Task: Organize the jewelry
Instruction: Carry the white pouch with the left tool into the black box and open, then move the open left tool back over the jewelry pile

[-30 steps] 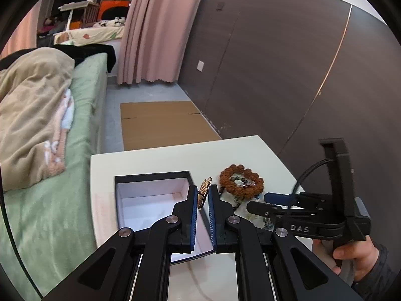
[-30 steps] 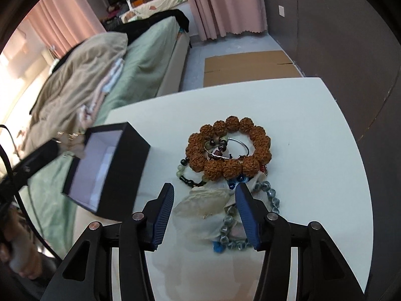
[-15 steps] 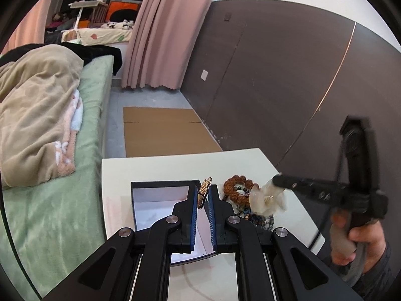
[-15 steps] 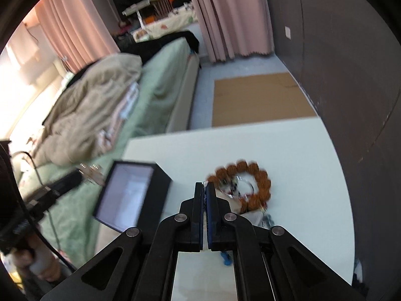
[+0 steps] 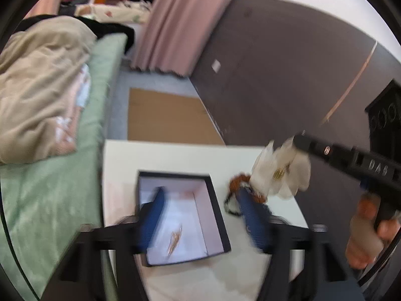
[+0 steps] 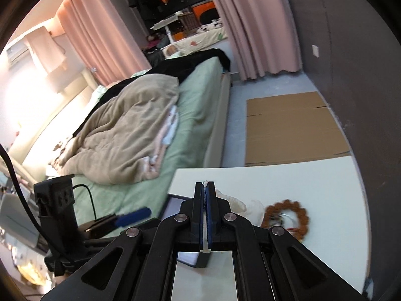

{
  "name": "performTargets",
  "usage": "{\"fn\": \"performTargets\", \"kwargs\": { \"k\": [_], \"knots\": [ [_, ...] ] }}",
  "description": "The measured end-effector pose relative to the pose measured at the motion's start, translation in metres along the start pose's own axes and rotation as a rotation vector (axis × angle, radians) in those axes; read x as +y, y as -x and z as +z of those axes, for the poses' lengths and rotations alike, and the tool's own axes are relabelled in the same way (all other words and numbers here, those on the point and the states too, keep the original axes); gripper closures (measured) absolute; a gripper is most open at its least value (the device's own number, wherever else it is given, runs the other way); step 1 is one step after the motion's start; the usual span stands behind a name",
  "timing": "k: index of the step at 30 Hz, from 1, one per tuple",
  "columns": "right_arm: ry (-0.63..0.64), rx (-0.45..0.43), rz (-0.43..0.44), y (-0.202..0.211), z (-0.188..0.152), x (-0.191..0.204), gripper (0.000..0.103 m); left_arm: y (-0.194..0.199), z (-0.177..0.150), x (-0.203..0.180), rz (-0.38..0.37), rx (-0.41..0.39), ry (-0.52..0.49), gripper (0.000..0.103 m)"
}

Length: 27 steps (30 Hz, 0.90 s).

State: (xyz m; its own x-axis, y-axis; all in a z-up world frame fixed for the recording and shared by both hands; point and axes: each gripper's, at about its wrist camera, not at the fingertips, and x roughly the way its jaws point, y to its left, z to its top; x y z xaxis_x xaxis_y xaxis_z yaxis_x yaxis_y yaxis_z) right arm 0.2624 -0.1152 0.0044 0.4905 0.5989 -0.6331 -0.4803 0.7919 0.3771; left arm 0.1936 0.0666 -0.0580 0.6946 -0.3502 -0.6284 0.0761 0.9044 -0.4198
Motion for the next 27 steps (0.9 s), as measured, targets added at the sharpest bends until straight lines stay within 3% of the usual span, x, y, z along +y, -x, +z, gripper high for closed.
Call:
{"fn": "performTargets", "kwargs": {
  "k": [11, 19, 21, 22, 23, 24, 25, 26, 27],
  "knots": [
    [0.005, 0.083, 0.133, -0.037, -0.019, 0.024, 0.1, 0.038, 0.006, 0.034, 0.064, -0.098, 0.068, 0.03],
    [0.035, 0.154, 0.164, -0.067, -0.039, 0.043, 0.099, 0.056, 0.006, 0.049, 0.094, -0.119, 0.102, 0.03],
    [0.042, 0.207, 0.153, -0.077, -0.042, 0.045, 0.095, 0.057, 0.005, 0.049, 0.102, -0.116, 0.103, 0.03],
    [0.035, 0.238, 0.155, -0.081, -0.044, 0.043, 0.085, 0.057, 0.004, 0.049, 0.11, -0.112, 0.101, 0.03],
    [0.022, 0.249, 0.159, -0.081, -0.045, 0.04, 0.063, 0.058, 0.004, 0.049, 0.114, -0.11, 0.101, 0.03],
    [0.01, 0.243, 0.153, -0.078, -0.045, 0.037, 0.05, 0.059, 0.004, 0.049, 0.116, -0.108, 0.099, 0.029],
    [-0.005, 0.217, 0.135, -0.07, -0.044, 0.031, 0.031, 0.059, 0.004, 0.047, 0.119, -0.106, 0.095, 0.028],
    [-0.016, 0.192, 0.124, -0.063, -0.043, 0.027, 0.024, 0.059, 0.003, 0.046, 0.12, -0.105, 0.092, 0.024],
    [-0.027, 0.173, 0.122, -0.055, -0.041, 0.023, 0.024, 0.058, 0.003, 0.045, 0.122, -0.106, 0.089, 0.021]
  ]
}}
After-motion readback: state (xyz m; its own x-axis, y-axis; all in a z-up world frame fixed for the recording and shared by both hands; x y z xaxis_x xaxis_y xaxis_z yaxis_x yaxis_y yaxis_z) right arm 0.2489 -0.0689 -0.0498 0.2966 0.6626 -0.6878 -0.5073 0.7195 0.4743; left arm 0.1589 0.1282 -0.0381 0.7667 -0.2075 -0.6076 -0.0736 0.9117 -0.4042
